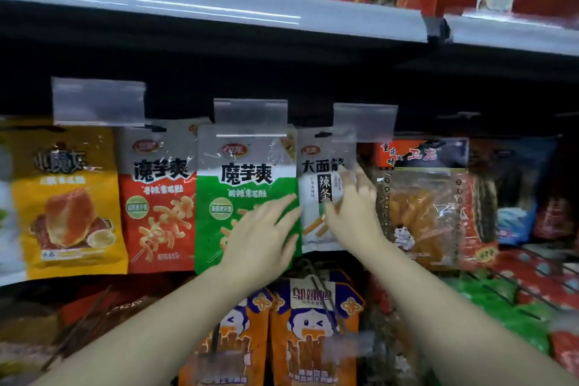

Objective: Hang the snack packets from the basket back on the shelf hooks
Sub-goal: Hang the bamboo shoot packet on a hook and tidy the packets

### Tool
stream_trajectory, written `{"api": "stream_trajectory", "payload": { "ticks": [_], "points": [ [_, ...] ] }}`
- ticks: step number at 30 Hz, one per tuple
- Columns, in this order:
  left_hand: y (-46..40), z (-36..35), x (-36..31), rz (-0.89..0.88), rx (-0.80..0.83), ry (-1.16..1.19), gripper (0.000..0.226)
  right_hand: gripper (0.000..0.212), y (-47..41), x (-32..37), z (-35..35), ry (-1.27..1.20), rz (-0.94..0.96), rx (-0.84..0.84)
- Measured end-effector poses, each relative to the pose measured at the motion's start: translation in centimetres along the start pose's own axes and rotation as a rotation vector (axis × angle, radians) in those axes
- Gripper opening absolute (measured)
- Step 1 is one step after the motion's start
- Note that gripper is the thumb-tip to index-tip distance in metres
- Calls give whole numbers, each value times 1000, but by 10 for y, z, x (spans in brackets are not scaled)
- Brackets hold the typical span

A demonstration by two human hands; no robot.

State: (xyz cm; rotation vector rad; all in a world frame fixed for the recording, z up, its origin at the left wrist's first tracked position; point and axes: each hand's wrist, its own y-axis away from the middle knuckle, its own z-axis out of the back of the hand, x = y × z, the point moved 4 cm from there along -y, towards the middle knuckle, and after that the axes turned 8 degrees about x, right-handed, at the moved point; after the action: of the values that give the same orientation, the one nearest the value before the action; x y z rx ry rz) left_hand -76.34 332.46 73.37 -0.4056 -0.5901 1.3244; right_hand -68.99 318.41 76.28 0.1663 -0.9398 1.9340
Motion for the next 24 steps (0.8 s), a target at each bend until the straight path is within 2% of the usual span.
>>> {"api": "stream_trajectory", "payload": {
  "ticks": [2, 4, 7, 9, 12, 15, 20, 24],
  "points": [
    [-14, -3, -7, 25, 27, 11, 51, 67, -11, 0, 4, -93, -24, 36],
    [-35, -3, -13, 64, 22, 49, 56, 65, -27, 0, 6, -83, -34, 97],
    [-67, -2, -18, 149, -34, 43, 61, 51, -51, 1, 14, 17, -28, 127],
    [-87, 0, -22, 195, -61, -68, 54, 42, -62, 1, 16, 31, -33, 176],
    [-109, -1, -25, 319, 108, -103, 51, 32, -69, -3, 12, 99, -41, 228],
    [-122, -8, -19, 414, 229, -134, 48, 33, -72, -9, 6, 94, -41, 255],
    [-128, -9, -13, 430, 234, -153, 56, 28, -77, -23, -2, 62, -44, 305],
    [-134, -8, -17, 400, 223, -153, 50, 30, -79, -26, -1, 69, -52, 268]
  ]
}}
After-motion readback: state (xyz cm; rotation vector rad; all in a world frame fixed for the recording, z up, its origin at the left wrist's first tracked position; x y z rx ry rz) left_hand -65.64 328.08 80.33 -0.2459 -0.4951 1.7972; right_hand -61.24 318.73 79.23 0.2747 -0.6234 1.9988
